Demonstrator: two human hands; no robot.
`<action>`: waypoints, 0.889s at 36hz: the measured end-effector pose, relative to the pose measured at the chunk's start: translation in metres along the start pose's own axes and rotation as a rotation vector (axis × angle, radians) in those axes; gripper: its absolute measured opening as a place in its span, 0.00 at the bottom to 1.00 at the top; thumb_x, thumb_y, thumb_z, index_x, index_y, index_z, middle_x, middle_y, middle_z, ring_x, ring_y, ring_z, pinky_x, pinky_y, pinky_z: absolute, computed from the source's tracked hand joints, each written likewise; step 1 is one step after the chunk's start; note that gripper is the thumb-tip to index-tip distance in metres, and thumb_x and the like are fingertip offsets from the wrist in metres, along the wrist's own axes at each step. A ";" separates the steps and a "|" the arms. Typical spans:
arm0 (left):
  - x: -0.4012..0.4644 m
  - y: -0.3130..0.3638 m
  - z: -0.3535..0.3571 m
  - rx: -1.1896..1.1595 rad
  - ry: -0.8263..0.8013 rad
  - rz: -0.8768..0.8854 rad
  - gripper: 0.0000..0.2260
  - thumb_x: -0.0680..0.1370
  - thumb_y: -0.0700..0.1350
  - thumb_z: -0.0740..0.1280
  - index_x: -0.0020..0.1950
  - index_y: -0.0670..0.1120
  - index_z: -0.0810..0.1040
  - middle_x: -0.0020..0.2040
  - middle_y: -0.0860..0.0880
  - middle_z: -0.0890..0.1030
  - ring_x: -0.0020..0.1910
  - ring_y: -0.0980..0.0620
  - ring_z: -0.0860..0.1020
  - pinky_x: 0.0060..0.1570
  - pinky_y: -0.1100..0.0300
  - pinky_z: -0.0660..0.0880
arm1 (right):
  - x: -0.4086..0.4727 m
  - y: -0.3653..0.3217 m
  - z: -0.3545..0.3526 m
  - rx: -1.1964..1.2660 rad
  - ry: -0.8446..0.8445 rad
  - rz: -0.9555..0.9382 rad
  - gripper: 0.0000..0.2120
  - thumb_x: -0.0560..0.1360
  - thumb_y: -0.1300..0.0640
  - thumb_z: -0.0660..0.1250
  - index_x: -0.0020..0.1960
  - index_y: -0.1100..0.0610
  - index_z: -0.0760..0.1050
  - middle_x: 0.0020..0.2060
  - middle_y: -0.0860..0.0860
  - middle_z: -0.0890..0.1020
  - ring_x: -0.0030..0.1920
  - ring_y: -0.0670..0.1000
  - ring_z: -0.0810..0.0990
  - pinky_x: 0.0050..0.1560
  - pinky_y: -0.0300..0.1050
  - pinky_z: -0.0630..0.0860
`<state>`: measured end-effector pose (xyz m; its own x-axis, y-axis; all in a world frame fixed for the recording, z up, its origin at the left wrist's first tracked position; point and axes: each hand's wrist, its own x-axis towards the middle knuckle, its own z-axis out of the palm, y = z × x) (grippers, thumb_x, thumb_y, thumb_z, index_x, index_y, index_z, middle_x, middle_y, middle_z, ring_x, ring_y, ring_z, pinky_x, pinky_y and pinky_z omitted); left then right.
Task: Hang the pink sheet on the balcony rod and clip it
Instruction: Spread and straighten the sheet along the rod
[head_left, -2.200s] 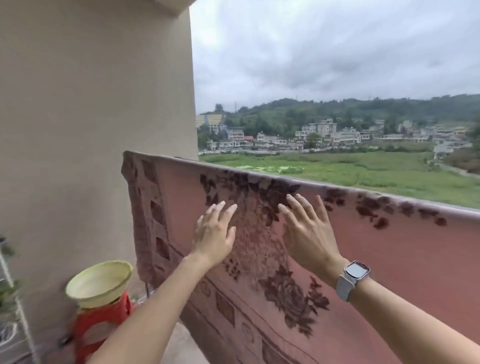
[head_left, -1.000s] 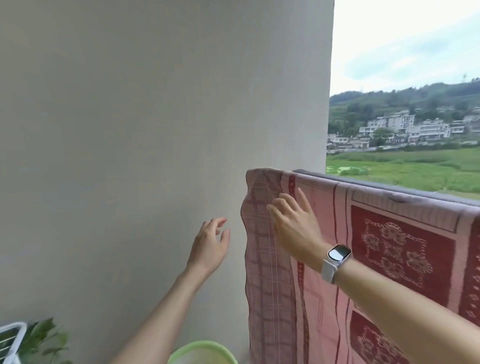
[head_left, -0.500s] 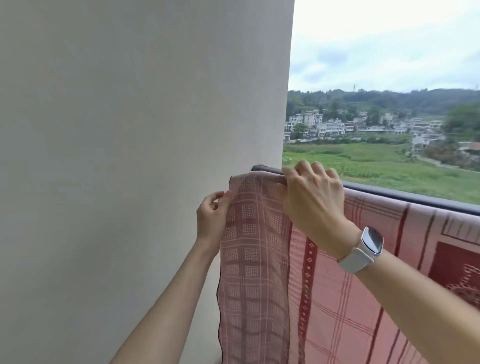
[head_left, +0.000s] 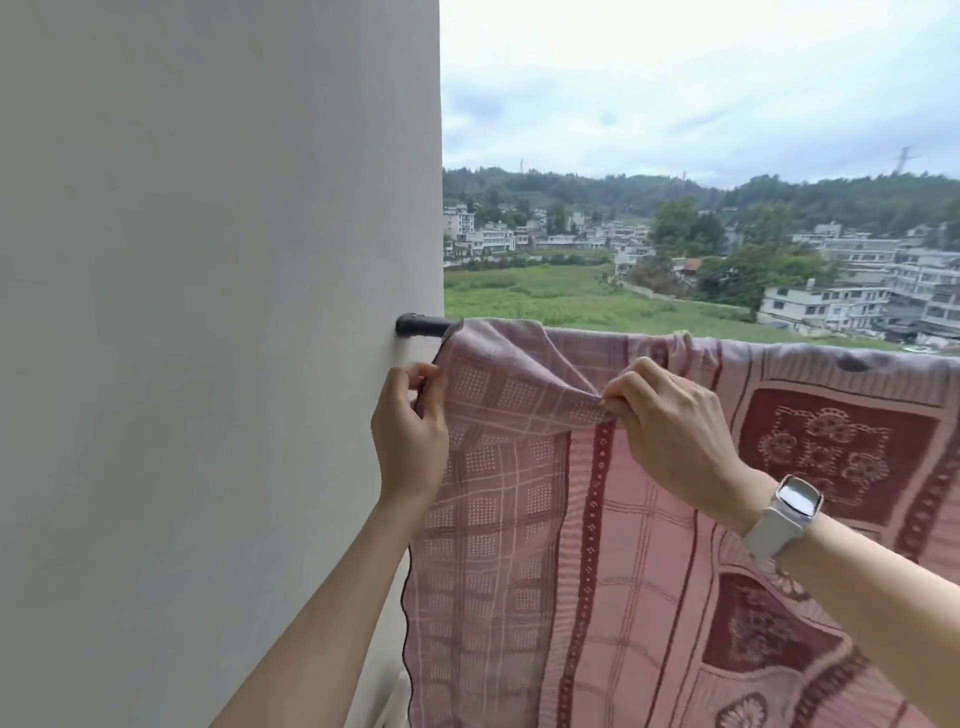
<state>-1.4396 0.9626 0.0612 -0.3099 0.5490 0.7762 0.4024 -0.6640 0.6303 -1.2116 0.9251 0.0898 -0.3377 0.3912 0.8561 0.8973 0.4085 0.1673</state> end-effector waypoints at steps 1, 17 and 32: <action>-0.007 -0.006 0.001 0.059 -0.038 -0.021 0.02 0.78 0.42 0.63 0.50 0.46 0.73 0.42 0.54 0.77 0.40 0.51 0.76 0.39 0.60 0.73 | -0.010 -0.001 0.000 -0.007 -0.033 -0.023 0.03 0.72 0.63 0.65 0.41 0.60 0.76 0.36 0.52 0.78 0.32 0.52 0.79 0.28 0.42 0.74; 0.008 0.018 0.051 0.681 -0.445 0.505 0.23 0.78 0.47 0.60 0.72 0.48 0.61 0.72 0.44 0.63 0.72 0.44 0.57 0.67 0.41 0.52 | -0.025 0.052 -0.020 -0.276 -0.024 0.210 0.17 0.76 0.55 0.57 0.65 0.56 0.67 0.60 0.54 0.73 0.63 0.55 0.67 0.68 0.62 0.56; 0.037 0.022 0.064 0.495 -0.122 0.519 0.04 0.76 0.41 0.65 0.46 0.43 0.78 0.45 0.45 0.80 0.46 0.42 0.76 0.53 0.48 0.67 | -0.015 0.087 -0.041 -0.013 0.189 0.264 0.09 0.75 0.56 0.63 0.45 0.59 0.80 0.44 0.53 0.82 0.47 0.56 0.76 0.49 0.53 0.68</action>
<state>-1.3876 1.0006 0.1025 0.1135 0.2972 0.9480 0.8229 -0.5629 0.0780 -1.1167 0.9210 0.1112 -0.0348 0.3219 0.9461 0.9507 0.3025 -0.0680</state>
